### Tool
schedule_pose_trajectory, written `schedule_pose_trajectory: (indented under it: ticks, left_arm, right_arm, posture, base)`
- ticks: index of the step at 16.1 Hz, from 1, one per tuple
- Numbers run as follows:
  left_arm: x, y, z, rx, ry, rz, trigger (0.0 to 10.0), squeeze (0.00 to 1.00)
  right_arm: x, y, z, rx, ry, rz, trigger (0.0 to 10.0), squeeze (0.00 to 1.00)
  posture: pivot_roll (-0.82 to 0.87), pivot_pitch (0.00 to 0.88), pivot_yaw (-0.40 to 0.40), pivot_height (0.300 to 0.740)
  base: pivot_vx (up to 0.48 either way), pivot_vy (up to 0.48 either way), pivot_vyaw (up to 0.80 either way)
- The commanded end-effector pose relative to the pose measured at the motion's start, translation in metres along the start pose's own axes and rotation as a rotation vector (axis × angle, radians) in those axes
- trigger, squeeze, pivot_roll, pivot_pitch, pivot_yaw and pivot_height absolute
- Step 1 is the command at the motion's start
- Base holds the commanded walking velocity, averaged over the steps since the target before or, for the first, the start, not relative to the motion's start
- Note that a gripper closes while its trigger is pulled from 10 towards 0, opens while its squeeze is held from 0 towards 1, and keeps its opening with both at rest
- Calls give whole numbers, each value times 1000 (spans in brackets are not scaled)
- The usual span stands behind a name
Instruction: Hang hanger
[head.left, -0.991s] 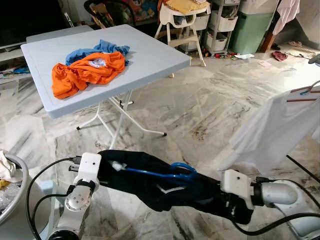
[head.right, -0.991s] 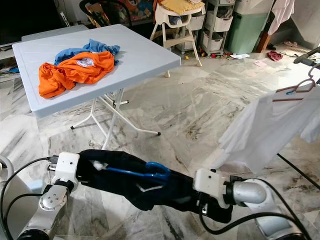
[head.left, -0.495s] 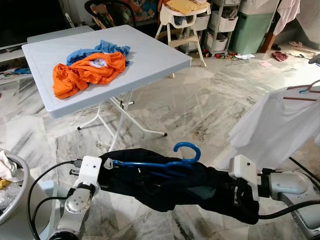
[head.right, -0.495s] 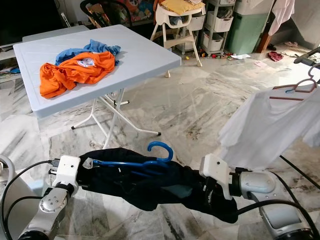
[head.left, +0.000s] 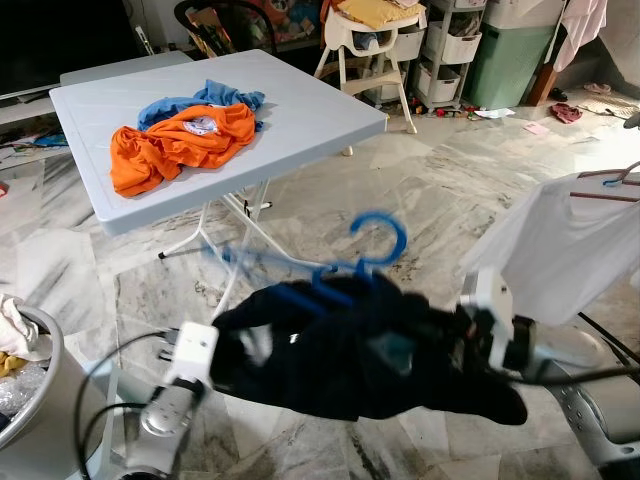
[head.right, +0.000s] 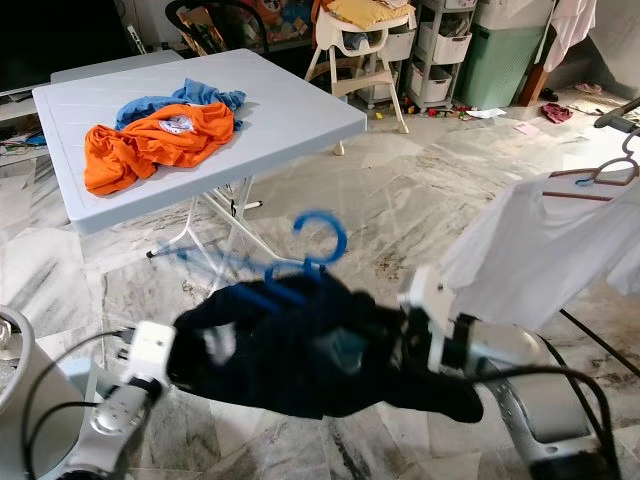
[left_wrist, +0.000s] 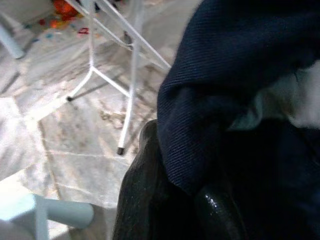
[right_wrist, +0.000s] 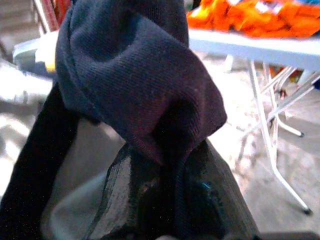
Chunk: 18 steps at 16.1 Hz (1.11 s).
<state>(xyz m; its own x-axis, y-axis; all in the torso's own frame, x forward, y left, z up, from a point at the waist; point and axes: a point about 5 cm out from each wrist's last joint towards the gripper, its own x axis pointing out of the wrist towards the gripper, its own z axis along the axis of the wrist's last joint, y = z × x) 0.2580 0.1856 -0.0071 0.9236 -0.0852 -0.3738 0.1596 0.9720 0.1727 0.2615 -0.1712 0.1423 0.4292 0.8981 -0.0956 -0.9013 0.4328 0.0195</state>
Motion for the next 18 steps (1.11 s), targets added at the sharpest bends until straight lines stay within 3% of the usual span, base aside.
schedule_pose_trajectory:
  ticks: [1, 4, 6, 9, 10, 12, 13, 16, 18]
  left_arm:
    - [-1, 0, 0, -5, 1, 2, 0, 0]
    - [1, -6, 6, -17, -40, -5, 0, 0]
    - [0, -7, 8, -12, -54, -5, 0, 0]
    - [-3, -11, 3, -6, -36, -16, 0, 0]
    - [-3, -15, 0, -15, -7, -37, 9804, 0]
    - [-4, -21, -2, 27, 9, -98, 10000, 0]
    - [-4, -22, -1, 38, 4, -111, 10000, 1000]
    - [-7, -22, 0, 32, -27, -127, 10000, 1000]
    - [-13, -33, 3, 69, -75, -244, 10000, 1000]
  right_arm:
    - [5, -5, 22, -34, -101, -53, 10000, 0]
    - [15, -8, 15, -53, -81, -134, 10000, 0]
    - [20, 2, 3, -73, -18, -99, 10000, 0]
    - [21, 1, 1, -69, -3, -112, 10000, 0]
    - [21, 0, -1, -84, 28, -110, 10000, 0]
    - [17, -3, -9, -156, 130, -98, 10000, 0]
    - [16, -5, -12, -169, 157, -107, 10000, 0]
    - [15, -10, -11, -168, 163, -122, 10000, 0]
    - [16, -9, -16, -198, 191, -113, 10000, 0]
  posture:
    - [-103, 0, 49, 740]
    - [-99, 0, 44, 740]
    - [-95, 0, 42, 740]
    - [-95, 0, 42, 740]
    - [-96, 0, 41, 740]
    - [-97, 0, 41, 740]
    - [-97, 0, 39, 740]
    - [-97, 0, 37, 740]
    - [-94, 0, 37, 740]
  base:
    - [0, 0, 0]
    - [0, 0, 0]
    - [0, 0, 0]
    - [0, 0, 0]
    - [0, 0, 0]
    - [0, 0, 0]
    - [0, 0, 0]
    - [0, 0, 0]
    - [0, 0, 0]
